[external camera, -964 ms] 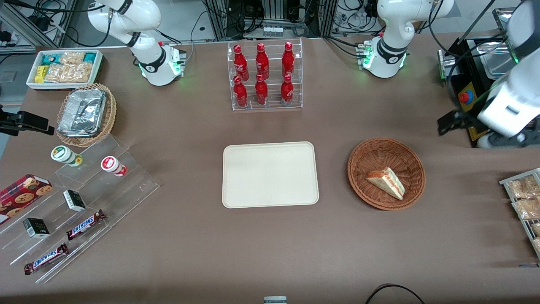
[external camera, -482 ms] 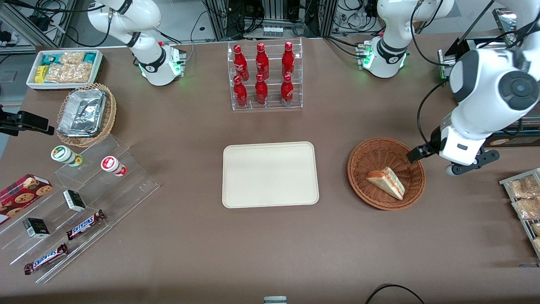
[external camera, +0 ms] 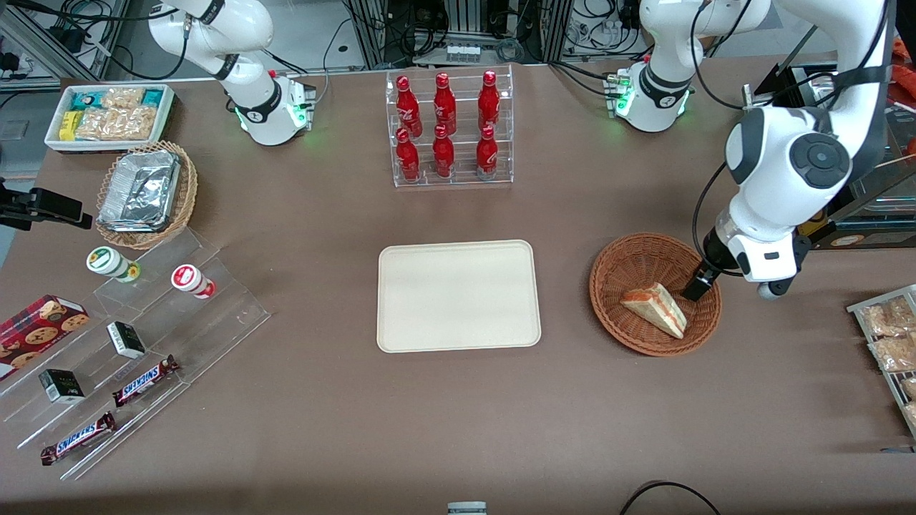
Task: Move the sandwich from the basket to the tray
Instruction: 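Move the left gripper down over the wrapped sandwich in the wicker basket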
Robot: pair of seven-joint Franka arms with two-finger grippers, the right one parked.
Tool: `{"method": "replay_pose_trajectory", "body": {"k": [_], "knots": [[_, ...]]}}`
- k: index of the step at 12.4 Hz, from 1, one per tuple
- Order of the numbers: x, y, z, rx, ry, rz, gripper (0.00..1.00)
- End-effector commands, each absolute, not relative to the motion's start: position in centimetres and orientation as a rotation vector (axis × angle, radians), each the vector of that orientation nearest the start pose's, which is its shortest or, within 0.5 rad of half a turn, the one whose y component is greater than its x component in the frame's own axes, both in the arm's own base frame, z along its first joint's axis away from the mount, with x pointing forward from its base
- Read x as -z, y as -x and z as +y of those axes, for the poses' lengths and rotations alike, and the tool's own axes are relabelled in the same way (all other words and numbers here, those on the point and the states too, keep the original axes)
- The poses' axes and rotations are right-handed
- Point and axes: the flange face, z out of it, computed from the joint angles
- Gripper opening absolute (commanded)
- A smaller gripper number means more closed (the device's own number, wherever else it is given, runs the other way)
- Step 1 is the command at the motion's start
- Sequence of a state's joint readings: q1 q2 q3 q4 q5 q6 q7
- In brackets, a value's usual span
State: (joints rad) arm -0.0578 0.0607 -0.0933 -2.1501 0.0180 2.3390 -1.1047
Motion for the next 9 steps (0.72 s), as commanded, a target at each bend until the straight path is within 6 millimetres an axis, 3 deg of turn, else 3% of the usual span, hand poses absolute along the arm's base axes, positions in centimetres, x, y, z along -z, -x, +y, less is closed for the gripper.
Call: {"method": "replay_pose_trajectory", "body": {"k": [1, 2, 7, 9], "knots": [[-35.9, -55.0, -9.6, 0.217, 2.848, -1.512, 1.0], [-34.6, -55.0, -11.1, 0.224, 2.871, -1.491, 1.0], [-30.8, -55.0, -11.0, 0.151, 2.848, -1.484, 1.0], [-30.5, -55.1, -11.0, 0.163, 2.852, -1.491, 1.0]]}}
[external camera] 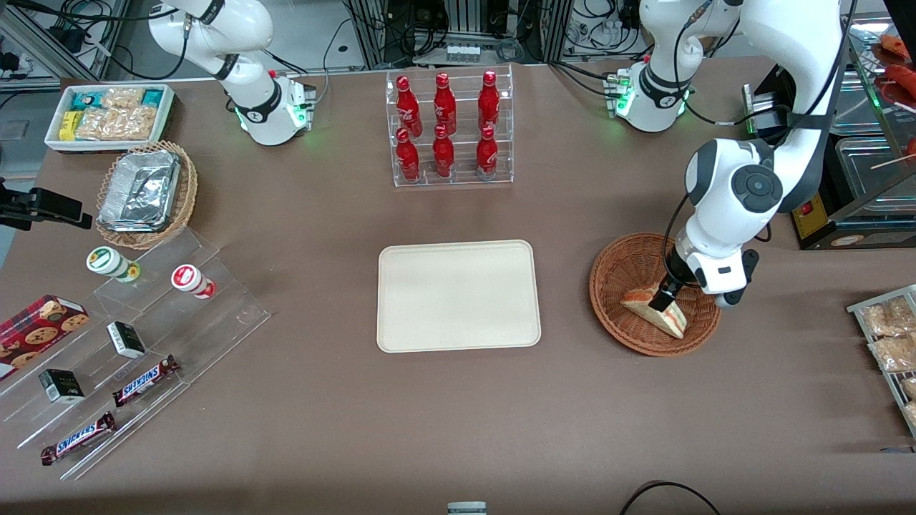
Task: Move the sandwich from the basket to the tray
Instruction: 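Close the left gripper on the wrapped sandwich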
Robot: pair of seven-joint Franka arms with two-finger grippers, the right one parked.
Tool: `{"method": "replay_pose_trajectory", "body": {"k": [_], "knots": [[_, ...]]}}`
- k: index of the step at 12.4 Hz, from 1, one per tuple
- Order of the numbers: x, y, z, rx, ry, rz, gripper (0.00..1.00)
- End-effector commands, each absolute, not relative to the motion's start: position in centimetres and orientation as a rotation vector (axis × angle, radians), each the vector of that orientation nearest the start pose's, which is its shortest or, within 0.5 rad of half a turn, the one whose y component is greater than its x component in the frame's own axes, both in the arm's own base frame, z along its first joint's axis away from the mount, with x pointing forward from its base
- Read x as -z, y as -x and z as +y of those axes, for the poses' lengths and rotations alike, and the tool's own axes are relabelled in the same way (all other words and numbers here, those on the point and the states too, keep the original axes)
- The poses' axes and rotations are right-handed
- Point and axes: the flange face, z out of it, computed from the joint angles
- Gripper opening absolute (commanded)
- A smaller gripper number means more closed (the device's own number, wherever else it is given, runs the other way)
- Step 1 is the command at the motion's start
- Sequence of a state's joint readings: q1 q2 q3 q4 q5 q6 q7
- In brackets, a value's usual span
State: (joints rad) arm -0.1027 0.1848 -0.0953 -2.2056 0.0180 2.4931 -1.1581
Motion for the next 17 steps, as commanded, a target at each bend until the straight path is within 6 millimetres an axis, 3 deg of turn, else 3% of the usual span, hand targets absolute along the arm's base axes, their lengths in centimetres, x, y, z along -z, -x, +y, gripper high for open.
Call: {"method": "replay_pose_trajectory", "body": {"k": [1, 7, 8, 10, 11, 12, 15, 17], "knots": [[-30.0, -55.3, -11.0, 0.169, 2.856, -1.491, 1.0], [-26.6, -55.6, -11.1, 0.154, 2.86, -1.489, 1.0], [-26.4, -55.6, -11.0, 0.15, 2.858, -1.488, 0.9], [-26.3, -55.6, -11.1, 0.161, 2.863, -1.456, 0.22], [-25.8, -55.7, -11.1, 0.155, 2.861, -1.442, 0.0], [-25.8, -55.8, -11.1, 0.164, 2.864, -1.425, 0.0], [-29.1, -55.8, -10.9, 0.177, 2.854, -1.386, 0.0], [-34.9, -56.4, -11.4, 0.108, 2.794, -1.286, 0.0]]}}
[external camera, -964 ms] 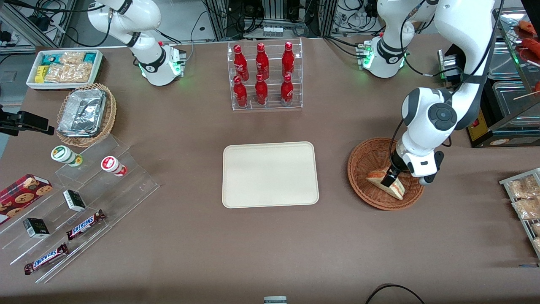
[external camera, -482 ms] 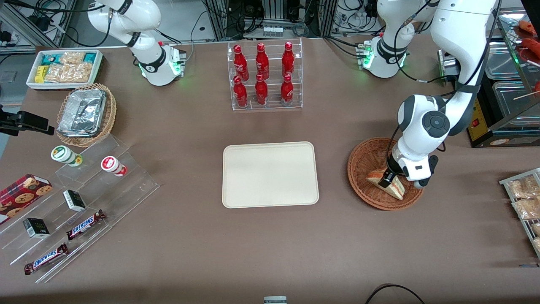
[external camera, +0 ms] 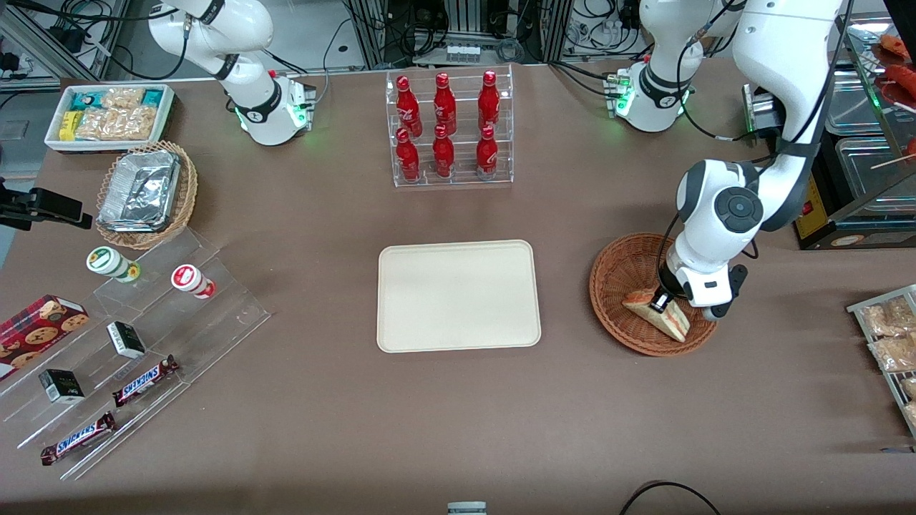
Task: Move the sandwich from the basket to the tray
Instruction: 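Lift the sandwich and carry it with the left gripper over the tray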
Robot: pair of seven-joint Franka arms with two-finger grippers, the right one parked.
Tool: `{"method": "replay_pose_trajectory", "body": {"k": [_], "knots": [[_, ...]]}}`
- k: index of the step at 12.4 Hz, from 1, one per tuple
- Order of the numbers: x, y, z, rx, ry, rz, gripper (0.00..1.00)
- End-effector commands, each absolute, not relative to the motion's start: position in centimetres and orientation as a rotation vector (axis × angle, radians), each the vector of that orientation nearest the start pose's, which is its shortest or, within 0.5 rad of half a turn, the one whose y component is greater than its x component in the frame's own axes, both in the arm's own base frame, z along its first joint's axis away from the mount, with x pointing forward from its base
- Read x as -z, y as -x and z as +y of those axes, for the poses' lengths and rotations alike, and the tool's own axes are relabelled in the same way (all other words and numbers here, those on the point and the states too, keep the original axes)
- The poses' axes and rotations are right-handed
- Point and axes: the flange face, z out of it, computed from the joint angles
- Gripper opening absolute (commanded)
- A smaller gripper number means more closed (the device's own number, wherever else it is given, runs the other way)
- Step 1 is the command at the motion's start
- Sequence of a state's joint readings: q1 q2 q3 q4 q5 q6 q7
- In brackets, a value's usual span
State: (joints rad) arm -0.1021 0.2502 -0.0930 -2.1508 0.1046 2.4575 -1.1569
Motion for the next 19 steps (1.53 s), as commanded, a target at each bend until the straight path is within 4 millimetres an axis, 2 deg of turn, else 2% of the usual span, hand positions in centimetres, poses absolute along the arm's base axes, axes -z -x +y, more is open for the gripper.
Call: {"method": "replay_pose_trajectory", "body": {"k": [1, 2, 3, 5, 6, 8, 10, 11, 14, 15, 17, 19], "knots": [[-38.1, -56.4, -13.7, 0.07, 2.786, -1.229, 0.0], [-40.8, -56.9, -15.8, 0.057, 2.789, -1.19, 0.0], [-42.6, -56.7, -19.3, 0.057, 2.82, -1.118, 0.0], [-44.2, -56.1, -26.1, 0.089, 2.908, -0.991, 0.0], [-44.0, -55.5, -30.4, 0.095, 2.951, -0.903, 0.0], [-42.3, -54.1, -37.5, 0.091, 3.011, -0.742, 0.0], [-39.5, -51.7, -44.2, 0.058, 3.057, -0.518, 0.0], [-38.3, -51.1, -46.5, 0.05, 3.07, -0.458, 0.0], [-34.3, -49.1, -52.7, 0.145, 3.195, -0.281, 0.0], [-32.7, -49.2, -53.5, 0.174, 3.227, -0.227, 0.0], [-31.0, -48.4, -54.4, 0.166, 3.239, 0.014, 0.0], [-28.9, -48.3, -54.4, 0.132, 3.219, 0.069, 0.0]]}}
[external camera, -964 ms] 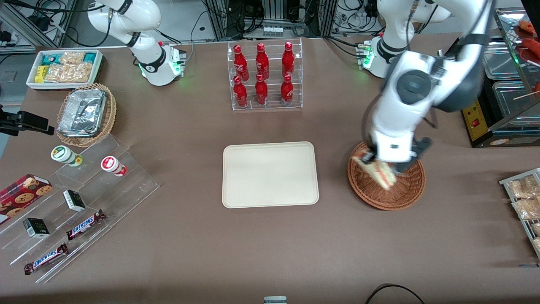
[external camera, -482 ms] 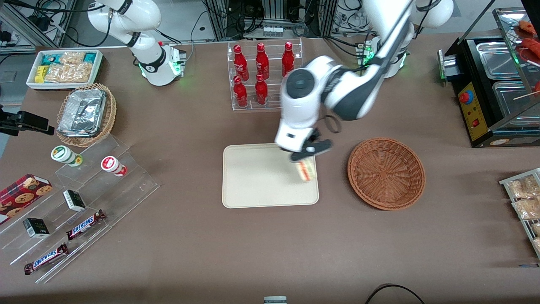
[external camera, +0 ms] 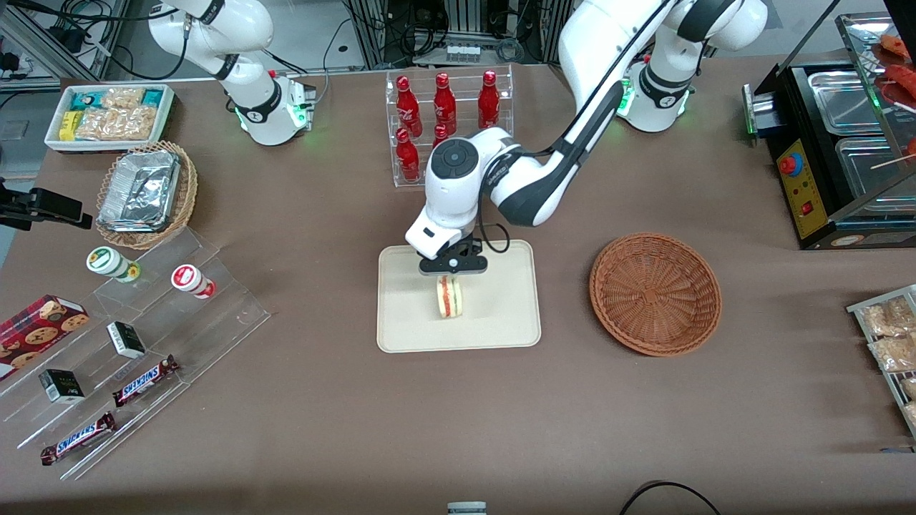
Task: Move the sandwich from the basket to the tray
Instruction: 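Lower the sandwich onto the tray and open the left gripper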
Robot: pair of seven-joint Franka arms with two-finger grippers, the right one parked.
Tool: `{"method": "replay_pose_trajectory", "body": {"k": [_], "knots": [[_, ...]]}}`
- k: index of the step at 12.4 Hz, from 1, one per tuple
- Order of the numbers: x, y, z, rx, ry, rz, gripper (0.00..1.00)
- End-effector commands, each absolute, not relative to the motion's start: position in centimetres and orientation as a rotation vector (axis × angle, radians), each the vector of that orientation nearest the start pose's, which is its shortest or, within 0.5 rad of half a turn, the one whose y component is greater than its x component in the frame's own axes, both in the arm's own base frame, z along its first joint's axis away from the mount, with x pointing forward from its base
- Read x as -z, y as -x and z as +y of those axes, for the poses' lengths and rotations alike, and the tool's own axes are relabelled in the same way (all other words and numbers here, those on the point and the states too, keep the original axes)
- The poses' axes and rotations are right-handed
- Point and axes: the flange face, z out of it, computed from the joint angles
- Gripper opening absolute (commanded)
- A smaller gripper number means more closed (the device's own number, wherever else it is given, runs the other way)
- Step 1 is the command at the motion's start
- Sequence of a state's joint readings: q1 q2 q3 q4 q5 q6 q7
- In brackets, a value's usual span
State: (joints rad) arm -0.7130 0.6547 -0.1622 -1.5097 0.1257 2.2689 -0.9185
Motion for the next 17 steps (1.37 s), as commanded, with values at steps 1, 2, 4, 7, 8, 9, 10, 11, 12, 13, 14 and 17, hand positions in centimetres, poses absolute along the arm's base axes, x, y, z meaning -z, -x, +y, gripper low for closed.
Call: {"method": "replay_pose_trajectory", "body": {"k": [1, 2, 4, 7, 8, 9, 10, 11, 12, 13, 14, 17], "knots": [[-27.6, -48.3, -54.4, 0.114, 3.209, 0.077, 0.0], [-26.4, -48.1, -54.3, 0.093, 3.199, 0.077, 0.0], [-24.7, -47.9, -54.3, 0.061, 3.187, 0.055, 0.0], [-24.0, -47.8, -54.3, 0.028, 3.192, 0.028, 0.84], [-24.4, -47.6, -54.5, 0.034, 3.195, 0.035, 1.0], [-25.1, -47.8, -54.5, 0.045, 3.197, 0.035, 1.0], [-26.6, -48.1, -54.4, 0.065, 3.208, 0.029, 1.0], [-28.3, -48.5, -54.1, 0.092, 3.219, 0.018, 1.0], [-30.1, -48.7, -53.9, 0.114, 3.228, 0.011, 1.0], [-31.9, -49.0, -53.6, 0.136, 3.237, 0.0, 1.0], [-33.8, -49.5, -52.8, 0.135, 3.248, -0.039, 1.0], [-39.4, -51.8, -49.0, 0.134, 3.243, -0.159, 1.0]]}}
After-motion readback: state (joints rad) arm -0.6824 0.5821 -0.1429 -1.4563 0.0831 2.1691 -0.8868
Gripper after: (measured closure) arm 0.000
